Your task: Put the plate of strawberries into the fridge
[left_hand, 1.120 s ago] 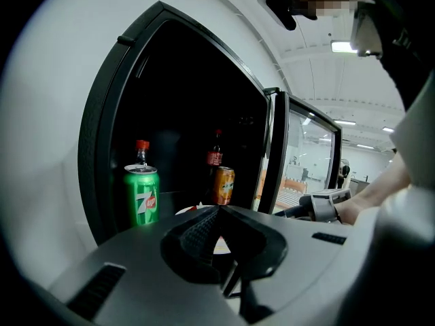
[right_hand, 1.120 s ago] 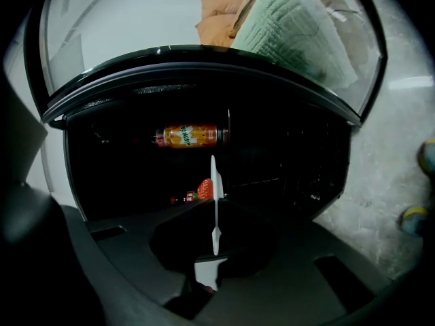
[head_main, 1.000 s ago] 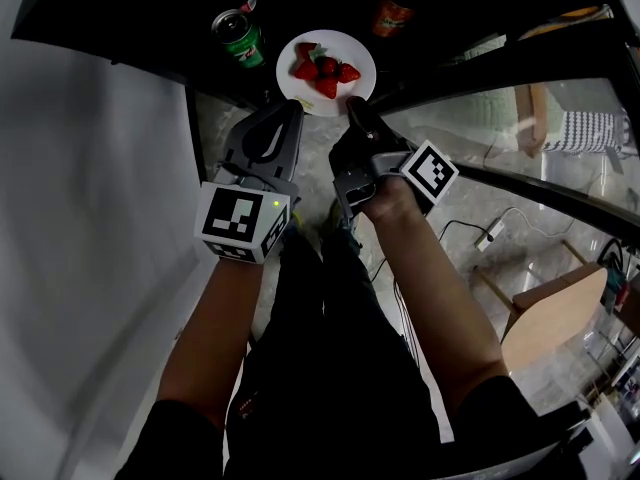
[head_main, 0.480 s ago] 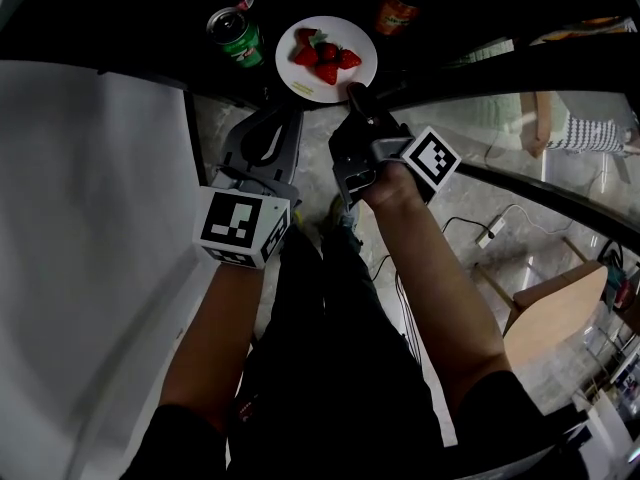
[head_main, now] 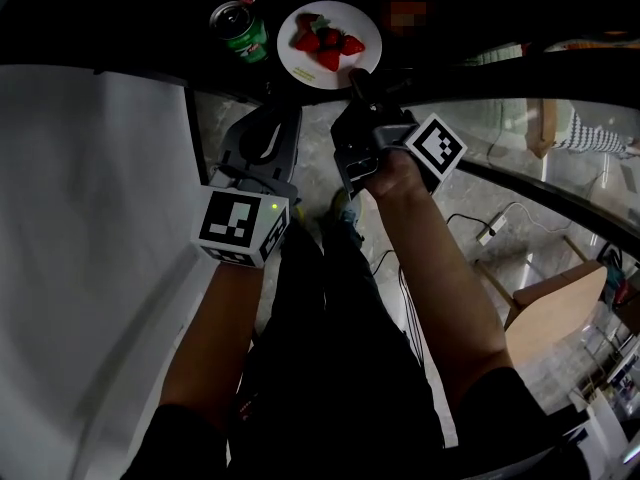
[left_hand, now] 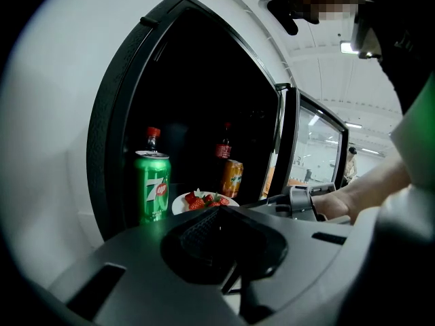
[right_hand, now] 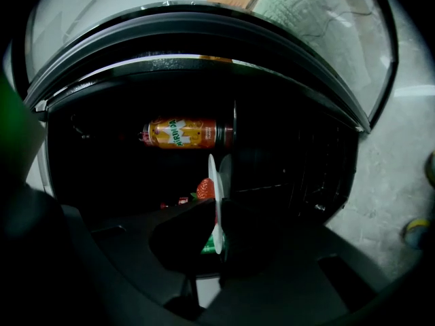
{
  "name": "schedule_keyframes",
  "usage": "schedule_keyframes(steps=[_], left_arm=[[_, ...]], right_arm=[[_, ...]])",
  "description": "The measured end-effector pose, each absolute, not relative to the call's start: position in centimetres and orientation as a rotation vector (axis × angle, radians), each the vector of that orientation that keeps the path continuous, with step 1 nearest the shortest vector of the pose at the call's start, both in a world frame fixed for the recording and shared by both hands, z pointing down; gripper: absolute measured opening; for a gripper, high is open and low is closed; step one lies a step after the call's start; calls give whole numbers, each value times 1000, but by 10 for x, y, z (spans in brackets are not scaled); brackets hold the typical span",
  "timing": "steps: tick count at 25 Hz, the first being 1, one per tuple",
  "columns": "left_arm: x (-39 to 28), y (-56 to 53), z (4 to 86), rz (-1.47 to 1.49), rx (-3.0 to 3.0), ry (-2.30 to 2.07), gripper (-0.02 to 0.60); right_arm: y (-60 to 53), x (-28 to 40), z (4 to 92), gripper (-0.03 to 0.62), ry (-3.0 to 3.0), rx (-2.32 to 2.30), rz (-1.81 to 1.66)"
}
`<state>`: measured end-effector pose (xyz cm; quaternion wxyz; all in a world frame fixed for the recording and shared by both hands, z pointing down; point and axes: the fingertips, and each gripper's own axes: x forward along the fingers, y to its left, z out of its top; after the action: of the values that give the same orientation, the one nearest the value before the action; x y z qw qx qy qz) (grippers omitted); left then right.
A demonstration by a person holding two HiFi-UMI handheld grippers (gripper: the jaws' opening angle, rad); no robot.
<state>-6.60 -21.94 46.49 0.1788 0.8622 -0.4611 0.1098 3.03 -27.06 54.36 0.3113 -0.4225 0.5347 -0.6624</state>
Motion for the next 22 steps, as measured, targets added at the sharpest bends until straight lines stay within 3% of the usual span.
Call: schedule_keyframes(steps=[16, 17, 22], left_arm=[[-75, -221, 475, 325, 2421, -1305, -14], [-76, -222, 476, 326, 2421, -1303, -14], [-75, -223, 477, 331, 2426, -1301, -14]], right_arm=[[-269, 26, 552, 21, 1459, -1160, -1754], [-270, 26, 552, 54, 1466, -1165, -1750], [-264, 31, 554, 60, 1509, -1183, -1740]])
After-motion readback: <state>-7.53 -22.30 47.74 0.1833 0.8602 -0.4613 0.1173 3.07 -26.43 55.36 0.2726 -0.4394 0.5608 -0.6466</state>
